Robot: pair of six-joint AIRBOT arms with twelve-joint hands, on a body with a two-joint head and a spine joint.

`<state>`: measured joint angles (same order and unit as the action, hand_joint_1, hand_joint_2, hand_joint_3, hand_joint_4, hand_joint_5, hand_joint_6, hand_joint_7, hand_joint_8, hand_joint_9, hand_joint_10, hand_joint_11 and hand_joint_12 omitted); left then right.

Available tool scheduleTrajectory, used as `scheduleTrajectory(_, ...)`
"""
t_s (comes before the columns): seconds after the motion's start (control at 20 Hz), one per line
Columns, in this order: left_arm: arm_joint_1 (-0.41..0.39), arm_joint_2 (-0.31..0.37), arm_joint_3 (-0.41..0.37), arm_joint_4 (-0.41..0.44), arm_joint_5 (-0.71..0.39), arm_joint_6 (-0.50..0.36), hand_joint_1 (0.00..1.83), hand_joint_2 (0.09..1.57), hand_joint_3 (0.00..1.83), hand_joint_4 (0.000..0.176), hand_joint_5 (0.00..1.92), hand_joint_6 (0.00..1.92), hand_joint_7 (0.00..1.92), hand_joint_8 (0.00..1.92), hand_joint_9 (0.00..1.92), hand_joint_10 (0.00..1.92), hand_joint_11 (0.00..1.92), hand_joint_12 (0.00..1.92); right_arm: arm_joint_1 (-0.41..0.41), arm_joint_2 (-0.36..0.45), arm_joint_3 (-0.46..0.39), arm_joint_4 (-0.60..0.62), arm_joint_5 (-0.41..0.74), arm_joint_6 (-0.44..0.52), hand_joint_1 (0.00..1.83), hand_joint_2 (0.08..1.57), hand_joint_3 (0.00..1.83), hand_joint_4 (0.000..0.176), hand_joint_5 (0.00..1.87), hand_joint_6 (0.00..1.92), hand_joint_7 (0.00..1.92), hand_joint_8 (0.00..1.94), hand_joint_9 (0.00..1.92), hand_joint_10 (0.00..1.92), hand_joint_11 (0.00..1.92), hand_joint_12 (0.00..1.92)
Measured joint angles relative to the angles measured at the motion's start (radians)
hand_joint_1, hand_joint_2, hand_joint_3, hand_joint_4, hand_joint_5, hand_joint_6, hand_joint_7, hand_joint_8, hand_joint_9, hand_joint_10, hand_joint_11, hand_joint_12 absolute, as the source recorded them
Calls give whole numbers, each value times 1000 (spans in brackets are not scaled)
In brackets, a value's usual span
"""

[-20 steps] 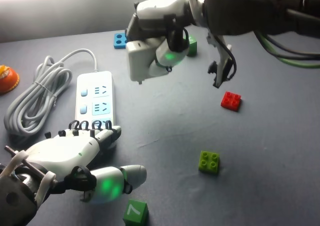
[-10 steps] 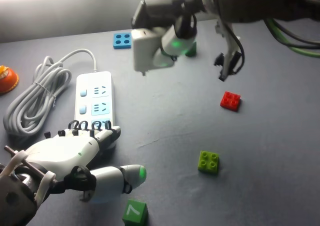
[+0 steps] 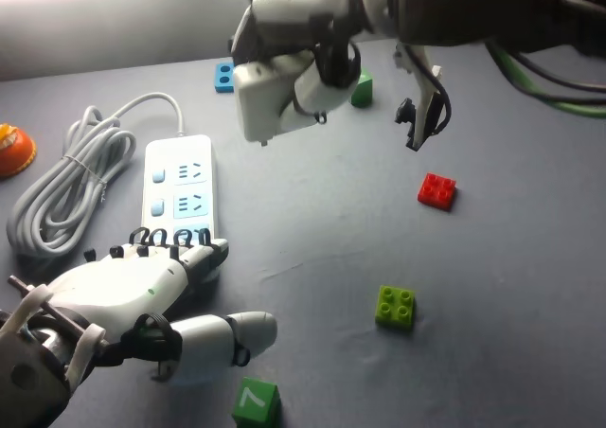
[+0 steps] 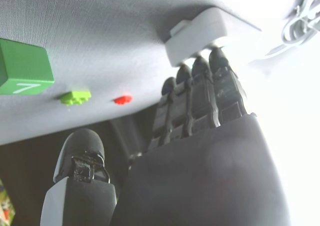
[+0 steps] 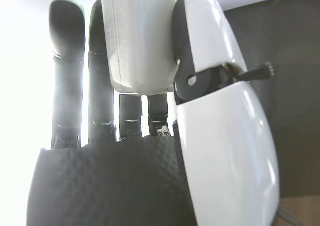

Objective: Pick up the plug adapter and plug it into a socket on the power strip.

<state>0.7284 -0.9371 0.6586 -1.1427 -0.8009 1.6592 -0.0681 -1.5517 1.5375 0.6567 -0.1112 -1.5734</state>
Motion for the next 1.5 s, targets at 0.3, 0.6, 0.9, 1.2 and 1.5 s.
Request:
scheduleTrajectory(0.3, 0, 0, 2, 6, 2, 0, 4, 1209, 1, 0, 65, 3, 95, 3, 74, 2, 0, 168, -4, -71, 24, 518, 94, -455, 1368, 1155, 0, 0, 819, 987, 936, 1073, 852, 1413, 763, 1470)
scheduleTrajectory(0.6, 0, 0, 2, 8, 2, 0, 0, 1208, 0, 0, 42, 0, 66, 1, 46, 0, 0, 122, 7, -127, 87, 1282, 306, -1048, 1371, 1149, 1, 0, 832, 973, 948, 1044, 862, 1409, 790, 1450)
scheduleTrajectory(0.9, 1, 0, 2, 9, 2, 0, 0, 1208, 0, 0, 53, 2, 84, 3, 68, 2, 0, 194, -24, -192, 159, 1294, 341, -1073, 1370, 1147, 0, 0, 840, 956, 956, 1032, 863, 1408, 780, 1461)
scheduleTrajectory(1.2, 1, 0, 2, 8, 2, 0, 0, 1212, 0, 0, 56, 4, 73, 3, 50, 0, 0, 159, -18, -236, 160, 1313, 289, -1084, 1369, 1153, 1, 0, 819, 975, 944, 1070, 855, 1409, 789, 1432)
scheduleTrajectory(1.5, 1, -2, 6, 13, 1, 0, 0, 1209, 0, 0, 30, 2, 53, 3, 29, 6, 0, 96, -18, -300, 222, 1334, 282, -1087, 1368, 1153, 0, 0, 830, 972, 940, 1071, 847, 1418, 753, 1464)
